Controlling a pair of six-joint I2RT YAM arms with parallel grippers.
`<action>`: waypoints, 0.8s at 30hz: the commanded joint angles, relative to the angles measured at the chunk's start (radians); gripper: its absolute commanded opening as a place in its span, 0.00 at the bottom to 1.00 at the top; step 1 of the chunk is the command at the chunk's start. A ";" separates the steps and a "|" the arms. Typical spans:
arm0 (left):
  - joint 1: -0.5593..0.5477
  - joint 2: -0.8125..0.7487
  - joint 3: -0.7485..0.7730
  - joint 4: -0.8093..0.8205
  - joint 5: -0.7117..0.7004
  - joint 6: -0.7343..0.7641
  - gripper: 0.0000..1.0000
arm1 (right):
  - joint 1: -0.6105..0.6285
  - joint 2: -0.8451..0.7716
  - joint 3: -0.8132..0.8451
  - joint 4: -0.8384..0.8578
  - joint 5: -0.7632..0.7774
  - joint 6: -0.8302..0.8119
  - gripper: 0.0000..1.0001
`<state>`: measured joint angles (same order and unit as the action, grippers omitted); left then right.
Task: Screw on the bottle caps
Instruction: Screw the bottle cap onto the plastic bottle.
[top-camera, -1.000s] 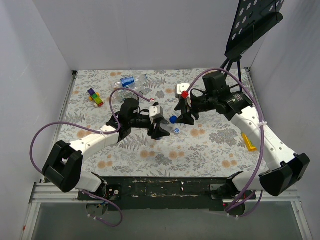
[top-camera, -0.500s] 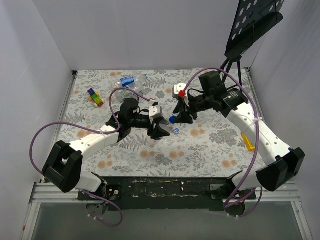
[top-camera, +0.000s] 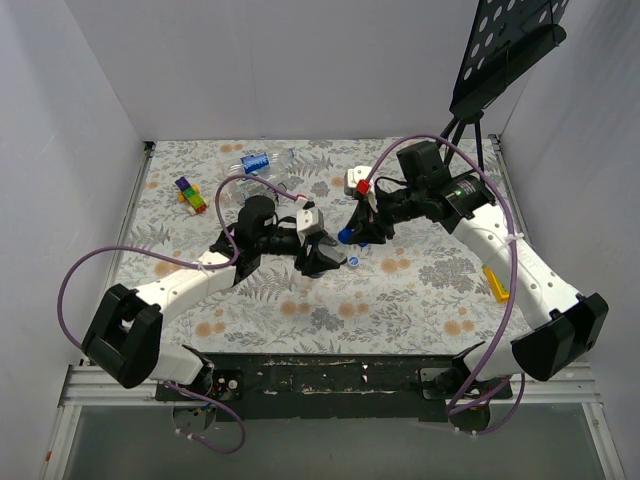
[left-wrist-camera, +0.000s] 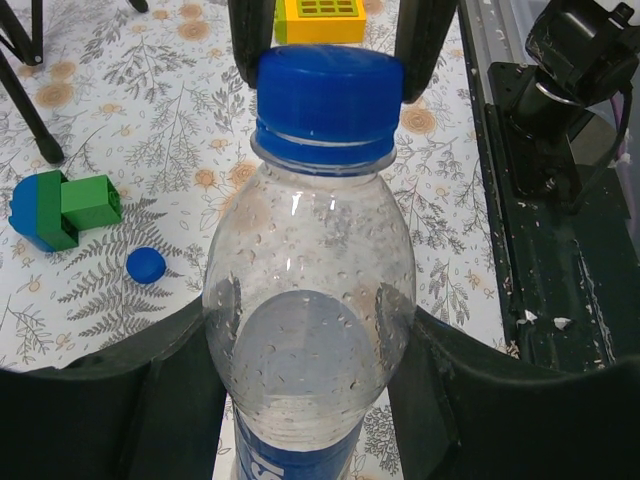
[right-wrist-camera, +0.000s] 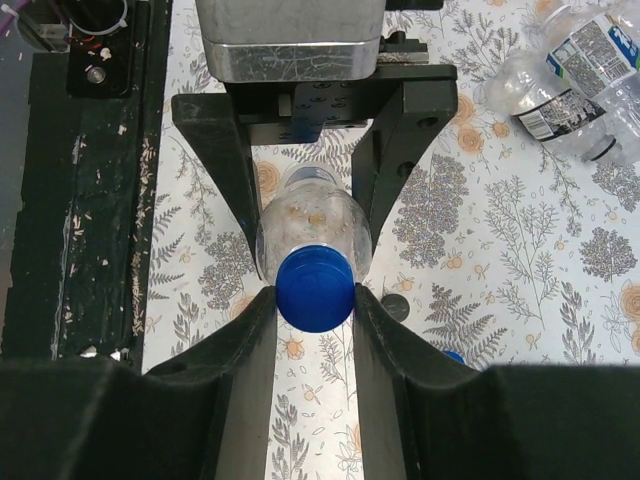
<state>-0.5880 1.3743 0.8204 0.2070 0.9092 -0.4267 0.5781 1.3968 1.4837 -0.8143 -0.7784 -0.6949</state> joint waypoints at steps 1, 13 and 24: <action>0.005 -0.069 0.000 0.104 -0.090 -0.052 0.04 | 0.025 -0.010 0.018 0.029 0.016 0.061 0.15; -0.107 -0.190 -0.142 0.299 -0.605 0.005 0.05 | 0.054 -0.033 -0.028 0.219 0.203 0.437 0.01; -0.119 -0.184 -0.147 0.307 -0.656 -0.023 0.06 | 0.058 -0.076 -0.048 0.341 0.258 0.593 0.37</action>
<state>-0.7052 1.2152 0.6617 0.4358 0.3096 -0.4431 0.6296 1.3754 1.4666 -0.5602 -0.5549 -0.2310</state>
